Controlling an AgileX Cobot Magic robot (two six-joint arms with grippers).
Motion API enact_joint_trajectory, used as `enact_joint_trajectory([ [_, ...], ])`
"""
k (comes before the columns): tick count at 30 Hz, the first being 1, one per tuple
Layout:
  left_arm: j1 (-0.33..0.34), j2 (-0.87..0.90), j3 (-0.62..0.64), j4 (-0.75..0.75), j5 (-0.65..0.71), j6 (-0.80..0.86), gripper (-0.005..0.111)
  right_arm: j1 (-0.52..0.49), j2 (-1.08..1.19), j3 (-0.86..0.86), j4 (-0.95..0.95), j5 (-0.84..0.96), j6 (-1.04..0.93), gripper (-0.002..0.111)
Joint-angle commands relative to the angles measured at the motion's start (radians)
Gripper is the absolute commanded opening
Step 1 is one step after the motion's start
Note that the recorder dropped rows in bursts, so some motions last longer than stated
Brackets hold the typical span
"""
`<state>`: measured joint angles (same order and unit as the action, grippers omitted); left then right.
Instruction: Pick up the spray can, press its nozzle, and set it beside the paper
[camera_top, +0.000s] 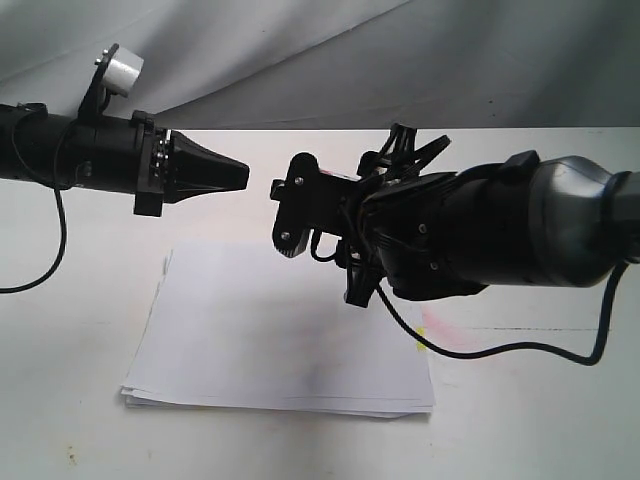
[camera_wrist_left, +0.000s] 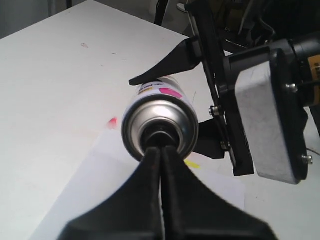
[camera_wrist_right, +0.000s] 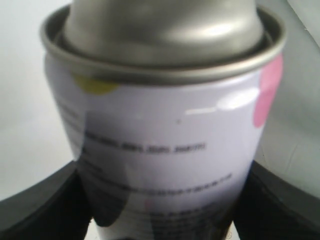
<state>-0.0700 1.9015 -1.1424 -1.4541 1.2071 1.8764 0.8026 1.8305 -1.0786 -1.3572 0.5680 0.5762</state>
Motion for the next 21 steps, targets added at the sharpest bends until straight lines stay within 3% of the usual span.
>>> enact_joint_trajectory([
  [1,-0.005,-0.001,-0.004,-0.03,0.011,0.016,0.0,0.004,-0.011,-0.006,-0.02,0.014,-0.003,0.0],
  [16,-0.005,0.044,-0.004,-0.026,0.014,0.041,0.0,0.004,-0.011,-0.006,-0.02,0.014,-0.003,0.0],
  [21,-0.035,0.044,-0.004,-0.031,0.008,0.044,0.0,0.004,-0.011,-0.006,-0.02,0.014,-0.003,0.0],
])
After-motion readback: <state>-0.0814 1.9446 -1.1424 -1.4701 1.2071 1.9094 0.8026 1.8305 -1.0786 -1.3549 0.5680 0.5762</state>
